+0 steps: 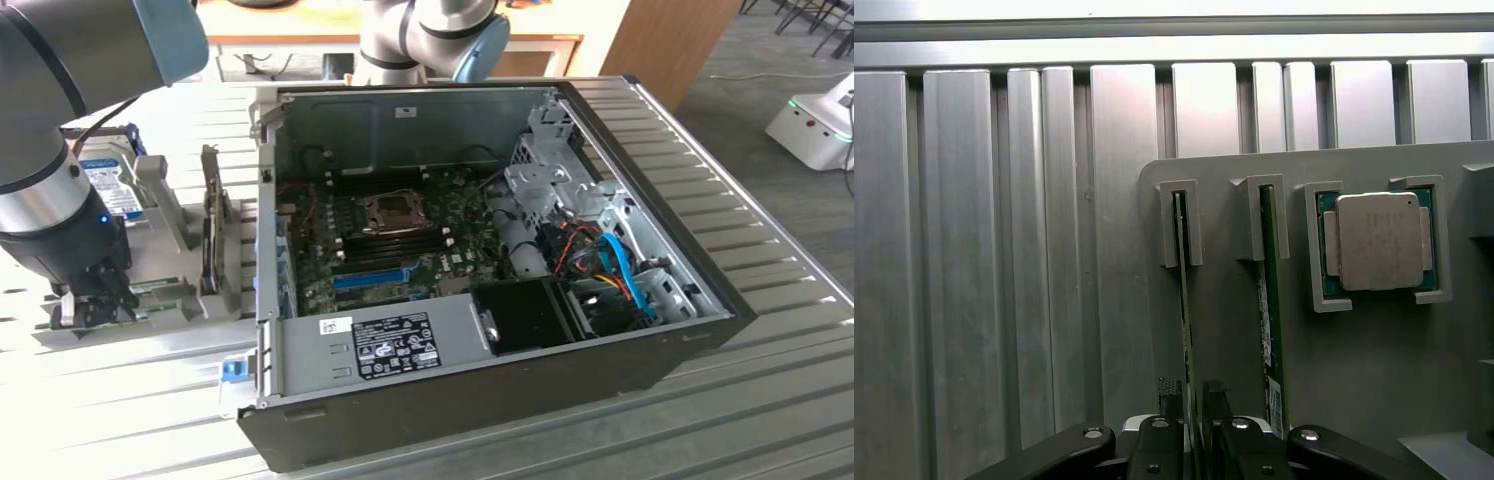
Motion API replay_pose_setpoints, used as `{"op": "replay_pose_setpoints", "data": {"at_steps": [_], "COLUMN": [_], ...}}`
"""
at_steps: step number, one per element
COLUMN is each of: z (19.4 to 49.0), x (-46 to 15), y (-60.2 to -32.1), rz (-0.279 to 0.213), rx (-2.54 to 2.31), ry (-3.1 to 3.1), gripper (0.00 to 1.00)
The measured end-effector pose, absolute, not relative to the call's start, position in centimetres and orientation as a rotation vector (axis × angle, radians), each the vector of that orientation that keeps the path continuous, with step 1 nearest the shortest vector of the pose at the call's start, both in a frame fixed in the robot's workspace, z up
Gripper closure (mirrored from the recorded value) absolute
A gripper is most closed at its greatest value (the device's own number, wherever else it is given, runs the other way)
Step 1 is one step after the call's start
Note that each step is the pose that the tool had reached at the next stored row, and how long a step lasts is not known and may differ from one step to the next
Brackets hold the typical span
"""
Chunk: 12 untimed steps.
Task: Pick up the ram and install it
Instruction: 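Pick up the ram and move it above insertion slot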
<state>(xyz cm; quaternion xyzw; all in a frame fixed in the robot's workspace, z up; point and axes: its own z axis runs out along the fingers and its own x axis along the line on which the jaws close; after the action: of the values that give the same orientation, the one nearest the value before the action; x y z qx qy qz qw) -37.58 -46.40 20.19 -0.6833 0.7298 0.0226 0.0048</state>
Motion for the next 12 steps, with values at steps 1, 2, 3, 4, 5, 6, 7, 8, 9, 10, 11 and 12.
{"op": "replay_pose_setpoints", "data": {"at_steps": [1,2,3,4,5,6,7,8,9,10,11,12], "z": [20.19,20.19,20.19,20.19,20.19,20.18,20.18,20.18,20.17,20.16,20.15,20.15], "x": [-37.59,-37.58,-37.58,-37.58,-37.58,-37.58,-37.59,-37.59,-37.59,-37.58,-37.58,-37.58], "y": [-46.40,-46.40,-46.40,-46.40,-46.40,-46.40,-46.40,-46.40,-46.40,-46.40,-46.40,-46.40], "rz": [0.071,0.071,0.071,0.071,0.071,0.071,0.071,0.071,0.071,0.071,0.071,0.071], "rx": [-2.140,-2.140,-2.140,-2.140,-2.140,-2.140,-2.140,-2.140,-2.140,-2.140,-2.140,-2.140], "ry": [2.286,2.286,2.286,2.286,2.285,2.286,2.286,2.286,2.286,2.286,2.286,2.286], "gripper": [0.77,0.77,0.77,0.77,0.77,0.77,0.77,0.77,0.77,0.77,0.77,0.77]}}
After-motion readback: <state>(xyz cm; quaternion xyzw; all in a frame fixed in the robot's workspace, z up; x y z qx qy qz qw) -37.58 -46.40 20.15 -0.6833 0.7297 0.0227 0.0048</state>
